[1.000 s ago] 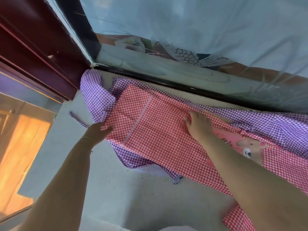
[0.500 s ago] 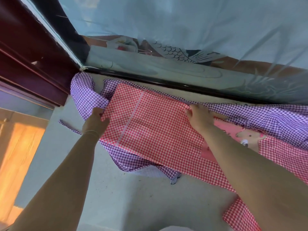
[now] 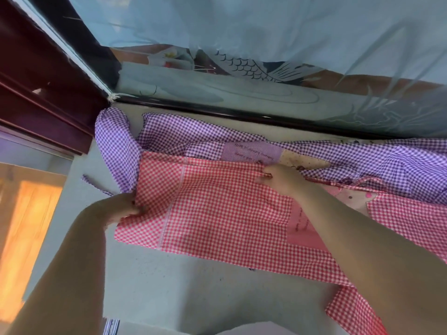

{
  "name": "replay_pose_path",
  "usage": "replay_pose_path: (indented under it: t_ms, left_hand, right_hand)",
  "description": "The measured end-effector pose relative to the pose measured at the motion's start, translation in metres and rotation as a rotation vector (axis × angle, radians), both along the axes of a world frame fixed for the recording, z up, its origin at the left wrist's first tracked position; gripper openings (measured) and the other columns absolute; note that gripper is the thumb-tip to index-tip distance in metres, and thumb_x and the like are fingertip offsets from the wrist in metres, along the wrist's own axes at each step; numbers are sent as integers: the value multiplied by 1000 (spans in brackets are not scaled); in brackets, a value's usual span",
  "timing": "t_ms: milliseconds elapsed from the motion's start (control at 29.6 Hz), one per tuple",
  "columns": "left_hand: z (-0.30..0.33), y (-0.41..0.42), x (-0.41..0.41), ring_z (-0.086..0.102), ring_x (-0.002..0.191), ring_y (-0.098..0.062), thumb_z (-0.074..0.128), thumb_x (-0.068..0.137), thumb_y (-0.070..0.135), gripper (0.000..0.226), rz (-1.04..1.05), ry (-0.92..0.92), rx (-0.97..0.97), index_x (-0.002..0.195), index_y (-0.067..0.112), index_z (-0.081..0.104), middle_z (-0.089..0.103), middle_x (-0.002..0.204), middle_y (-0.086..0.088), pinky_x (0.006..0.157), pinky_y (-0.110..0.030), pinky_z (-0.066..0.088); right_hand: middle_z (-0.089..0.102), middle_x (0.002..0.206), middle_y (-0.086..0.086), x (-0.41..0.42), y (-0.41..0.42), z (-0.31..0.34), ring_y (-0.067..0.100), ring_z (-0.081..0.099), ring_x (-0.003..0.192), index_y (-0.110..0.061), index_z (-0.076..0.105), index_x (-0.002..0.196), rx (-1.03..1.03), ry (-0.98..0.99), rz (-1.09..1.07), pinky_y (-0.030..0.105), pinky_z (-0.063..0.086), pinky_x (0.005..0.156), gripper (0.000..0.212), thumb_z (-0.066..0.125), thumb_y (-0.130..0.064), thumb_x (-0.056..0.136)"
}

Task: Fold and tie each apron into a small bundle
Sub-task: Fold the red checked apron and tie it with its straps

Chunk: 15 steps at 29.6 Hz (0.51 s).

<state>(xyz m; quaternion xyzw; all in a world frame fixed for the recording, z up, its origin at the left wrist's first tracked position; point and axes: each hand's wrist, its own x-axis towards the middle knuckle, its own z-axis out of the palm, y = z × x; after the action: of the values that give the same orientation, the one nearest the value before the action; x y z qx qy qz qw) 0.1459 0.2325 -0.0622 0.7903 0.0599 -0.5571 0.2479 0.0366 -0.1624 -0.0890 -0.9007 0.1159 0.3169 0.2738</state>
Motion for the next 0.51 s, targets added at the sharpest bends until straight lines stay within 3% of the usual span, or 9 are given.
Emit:
replay_pose_path:
  t_ms: [68,135,203,270,338,405,439,506]
  left_hand:
    - [3,0,-5,49,123,-28,70,75,51,76,223,-34,-134,141,27,39,52,130,5,109,-51,33]
    - [2,-10,-5,57,113,-35,69,61,71,71,352,-221,-193,117,29,58,63,120,-4,102,-56,39]
    - [11,-24,-7,59,103,-36,67,74,61,58,408,-408,-189,113,19,62,63,116,-14,99,-51,42]
    - [18,-34,-11,55,96,-25,58,92,36,41,401,-513,-168,125,11,58,61,114,-9,96,-41,39]
    - [29,-25,-17,59,88,-23,58,92,35,32,309,-372,-171,117,15,61,64,103,1,94,-39,40]
    - [37,-5,-26,64,95,-26,69,72,53,45,176,-104,-136,106,24,63,69,100,4,97,-42,45]
    - [39,7,-30,62,104,-26,72,65,55,55,113,-13,-105,111,27,60,68,105,5,99,-42,44]
    - [37,21,-35,54,119,-24,74,71,45,67,94,88,-95,130,25,49,61,122,5,106,-40,36]
  right_hand:
    - [57,117,1,-4,4,-11,24,53,114,-20,66,99,-195,-189,64,42,42,99,33,47,-47,96]
    - [46,134,6,-7,9,-20,28,41,128,-20,65,109,-272,-231,27,52,31,109,34,46,-45,97]
    - [46,134,7,-5,16,-22,28,47,124,-19,64,110,-215,-216,-38,50,36,106,35,44,-44,98]
    - [55,120,7,-4,14,-17,25,57,107,-16,63,108,-158,-201,-59,41,46,93,35,42,-43,99]
    - [61,108,6,-1,14,-9,22,60,94,-14,62,106,-72,-85,-23,35,49,82,34,42,-41,99]
    - [62,108,6,2,17,-3,23,60,95,-12,62,109,-32,125,115,34,50,83,37,44,-43,99]
    - [62,109,5,2,22,-1,22,59,96,-12,62,108,-29,204,190,34,50,85,39,45,-45,98]
    - [60,102,1,1,30,-1,19,58,92,-16,59,98,-54,247,260,31,48,80,35,45,-47,98]
